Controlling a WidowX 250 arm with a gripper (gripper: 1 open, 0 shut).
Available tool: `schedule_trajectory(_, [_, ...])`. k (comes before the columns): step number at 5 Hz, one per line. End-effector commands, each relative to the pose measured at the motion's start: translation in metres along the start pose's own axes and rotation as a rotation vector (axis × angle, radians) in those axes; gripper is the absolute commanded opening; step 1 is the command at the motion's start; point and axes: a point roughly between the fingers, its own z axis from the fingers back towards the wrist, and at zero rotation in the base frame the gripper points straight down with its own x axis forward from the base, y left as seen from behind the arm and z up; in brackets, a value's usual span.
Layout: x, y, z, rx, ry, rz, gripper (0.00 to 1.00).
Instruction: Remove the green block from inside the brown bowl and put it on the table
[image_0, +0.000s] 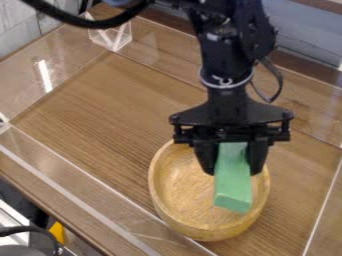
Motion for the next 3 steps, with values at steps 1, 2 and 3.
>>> schedule_trajectory(1, [0.0037, -0.0067, 0.0141, -0.032, -0.035, -0.012, 0.00])
schedule_trajectory(2, [0.0007, -0.0078, 0.0181, -0.031, -0.036, -0.023, 0.00])
schedule_trajectory(3, [0.0029, -0.0103, 0.0235, -0.030, -0.045, 0.008, 0.00])
